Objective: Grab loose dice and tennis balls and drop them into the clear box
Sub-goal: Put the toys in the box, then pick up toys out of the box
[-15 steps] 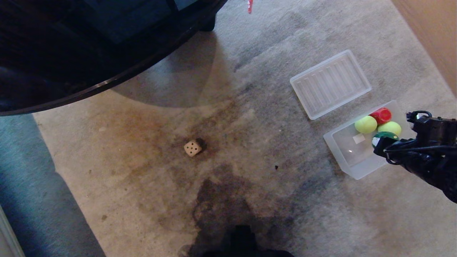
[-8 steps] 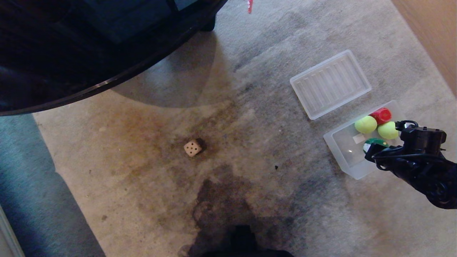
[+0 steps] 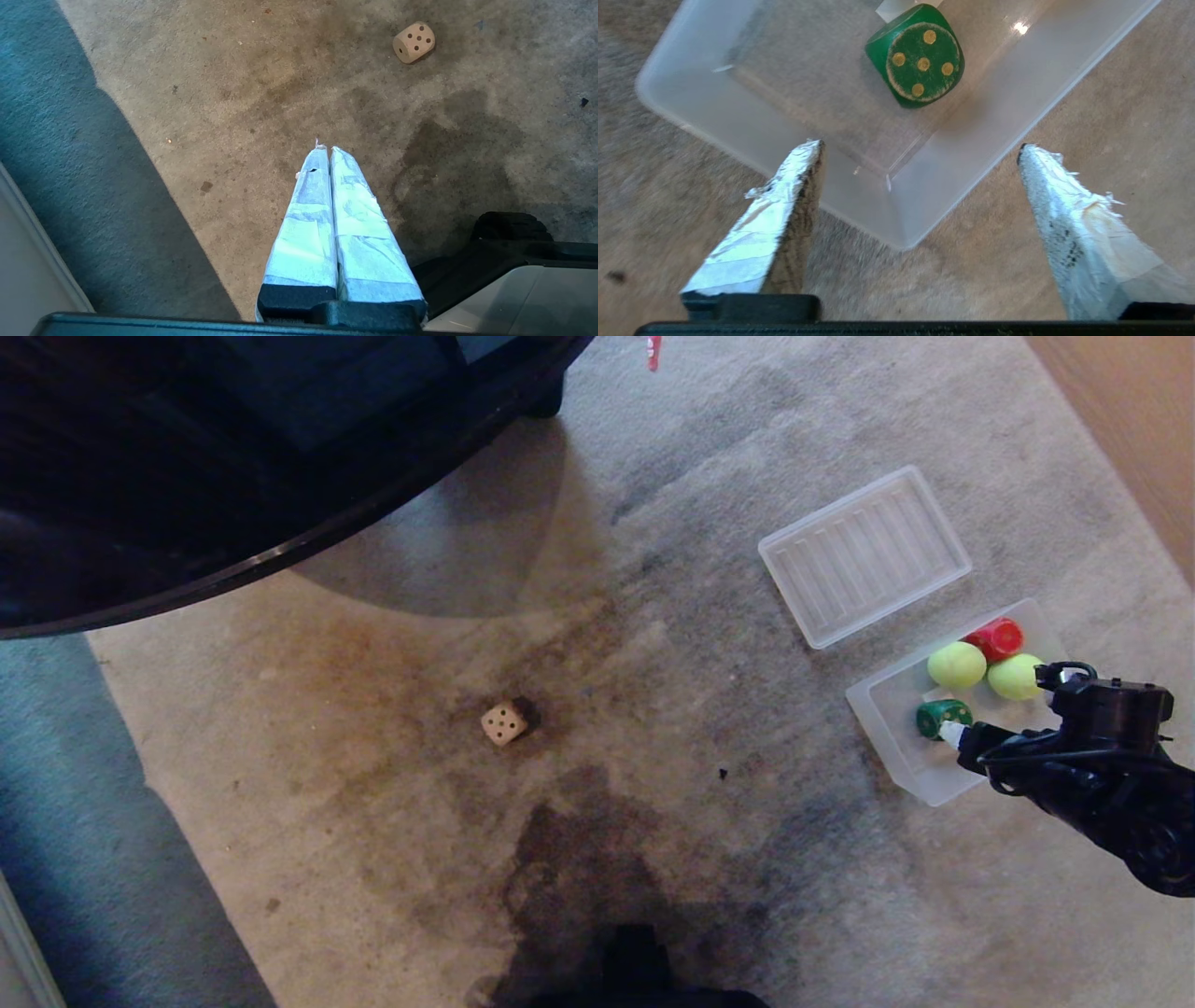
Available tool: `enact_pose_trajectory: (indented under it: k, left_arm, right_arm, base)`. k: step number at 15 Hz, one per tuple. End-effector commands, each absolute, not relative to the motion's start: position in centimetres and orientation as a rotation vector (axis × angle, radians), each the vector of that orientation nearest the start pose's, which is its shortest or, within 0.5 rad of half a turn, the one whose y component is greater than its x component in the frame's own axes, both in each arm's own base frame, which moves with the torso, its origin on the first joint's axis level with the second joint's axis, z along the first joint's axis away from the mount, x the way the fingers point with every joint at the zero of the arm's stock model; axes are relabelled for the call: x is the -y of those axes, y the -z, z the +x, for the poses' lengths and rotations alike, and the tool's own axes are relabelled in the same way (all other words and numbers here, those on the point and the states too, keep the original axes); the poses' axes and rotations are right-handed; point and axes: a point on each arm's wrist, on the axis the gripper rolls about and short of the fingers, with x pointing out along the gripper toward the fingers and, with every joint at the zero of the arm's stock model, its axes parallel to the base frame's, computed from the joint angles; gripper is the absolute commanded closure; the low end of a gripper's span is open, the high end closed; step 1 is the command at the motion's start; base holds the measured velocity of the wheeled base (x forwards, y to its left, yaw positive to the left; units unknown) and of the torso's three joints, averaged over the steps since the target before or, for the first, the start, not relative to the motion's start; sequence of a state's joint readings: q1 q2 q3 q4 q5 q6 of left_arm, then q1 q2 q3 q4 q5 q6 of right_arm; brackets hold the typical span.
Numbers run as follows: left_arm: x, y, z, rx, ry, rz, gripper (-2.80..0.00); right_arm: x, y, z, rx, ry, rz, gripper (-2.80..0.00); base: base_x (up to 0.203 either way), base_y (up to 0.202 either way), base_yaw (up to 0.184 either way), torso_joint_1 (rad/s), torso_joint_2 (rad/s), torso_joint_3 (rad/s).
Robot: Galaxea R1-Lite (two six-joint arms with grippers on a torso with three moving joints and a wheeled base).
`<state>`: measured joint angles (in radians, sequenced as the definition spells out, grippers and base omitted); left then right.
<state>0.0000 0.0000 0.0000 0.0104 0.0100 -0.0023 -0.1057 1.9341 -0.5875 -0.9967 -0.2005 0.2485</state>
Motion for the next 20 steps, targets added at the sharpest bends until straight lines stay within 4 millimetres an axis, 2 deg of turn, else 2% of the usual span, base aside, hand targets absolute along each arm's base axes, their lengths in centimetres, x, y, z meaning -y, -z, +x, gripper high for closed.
enact_pose_trajectory:
  k: [1, 3, 6, 7, 11, 14, 15, 17, 20]
  left_arm:
    - [0.0, -7.4, -2.3, -0.011, -0.011, -0.003, 0.00]
    - [0.0, -7.4, -2.3, -0.011, -0.011, -0.003, 0.00]
    - [0.0, -7.4, -2.3, -0.012, -0.011, -0.003, 0.00]
    - [0.0, -7.4, -2.3, -0.011, -0.011, -0.003, 0.00]
    - [0.0, -7.4, -2.3, -0.011, -0.011, -0.003, 0.00]
    - [0.0, -7.4, -2.3, -0.011, -0.011, -0.003, 0.00]
    - [0.0, -7.4, -2.3, -0.011, -0.011, -0.003, 0.00]
    - [0.0, -7.4, -2.3, -0.012, -0.011, -0.003, 0.00]
    - [0.0, -7.4, -2.3, -0.012, -0.011, -0.003, 0.00]
  right_arm:
    - [3.5, -11.6, 29.5, -0.246, 0.320, 0.234, -2.80]
    - [3.2, -12.9, 27.0, -0.245, 0.283, 0.230, -2.80]
    - [2.4, -15.9, 20.3, -0.232, 0.225, 0.189, -2.80]
    - [2.1, -16.4, 18.0, -0.235, 0.206, 0.168, 0.00]
    - [0.7, -15.6, 9.2, -0.286, 0.116, 0.045, 0.00]
    - [0.3, -13.1, 3.6, -0.350, 0.074, -0.040, 0.00]
    - [0.2, -11.9, 2.3, -0.405, 0.063, -0.058, 0.00]
    - [0.1, -10.6, 0.2, -0.405, 0.052, -0.077, 0.00]
    - [0.0, -9.1, -1.5, -0.334, 0.043, -0.080, 0.00]
  base:
    - [0.000, 0.000, 0.000, 0.000, 0.00, 0.000]
    - [0.000, 0.000, 0.000, 0.000, 0.00, 0.000]
    - [0.000, 0.000, 0.000, 0.000, 0.00, 0.000]
    - [0.000, 0.000, 0.000, 0.000, 0.00, 0.000]
    - [0.000, 0.000, 0.000, 0.000, 0.00, 0.000]
    - [0.000, 0.000, 0.000, 0.000, 0.00, 0.000]
    - [0.000, 0.000, 0.000, 0.000, 0.00, 0.000]
    - [0.000, 0.000, 0.000, 0.000, 0.00, 0.000]
    - [0.000, 0.000, 0.000, 0.000, 0.00, 0.000]
